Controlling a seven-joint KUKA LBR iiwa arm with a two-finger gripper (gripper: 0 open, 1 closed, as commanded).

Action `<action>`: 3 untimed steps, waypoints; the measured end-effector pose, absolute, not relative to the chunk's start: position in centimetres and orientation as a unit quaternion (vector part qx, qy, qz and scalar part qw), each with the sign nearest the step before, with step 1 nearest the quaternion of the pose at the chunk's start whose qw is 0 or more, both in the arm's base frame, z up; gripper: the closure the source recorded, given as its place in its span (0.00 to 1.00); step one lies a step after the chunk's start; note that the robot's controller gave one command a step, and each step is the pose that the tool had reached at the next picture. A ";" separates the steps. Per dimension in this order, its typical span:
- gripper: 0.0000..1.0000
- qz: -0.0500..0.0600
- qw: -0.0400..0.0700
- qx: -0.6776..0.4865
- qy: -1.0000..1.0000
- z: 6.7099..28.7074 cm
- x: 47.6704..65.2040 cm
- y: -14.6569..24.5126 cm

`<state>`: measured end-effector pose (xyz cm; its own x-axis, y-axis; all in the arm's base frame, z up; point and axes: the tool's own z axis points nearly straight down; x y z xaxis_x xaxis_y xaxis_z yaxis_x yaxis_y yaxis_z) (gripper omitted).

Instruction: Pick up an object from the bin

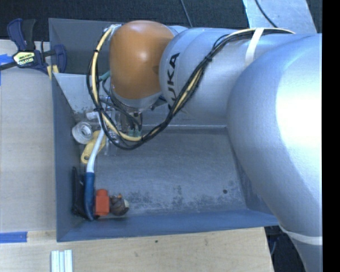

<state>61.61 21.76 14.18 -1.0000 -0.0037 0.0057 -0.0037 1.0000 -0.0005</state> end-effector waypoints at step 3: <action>0.00 -0.001 0.000 0.210 -0.978 7.1 62.5 21.2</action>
Offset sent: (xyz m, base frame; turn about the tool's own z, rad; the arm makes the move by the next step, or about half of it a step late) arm 0.0115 -0.0049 -0.0718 -0.6200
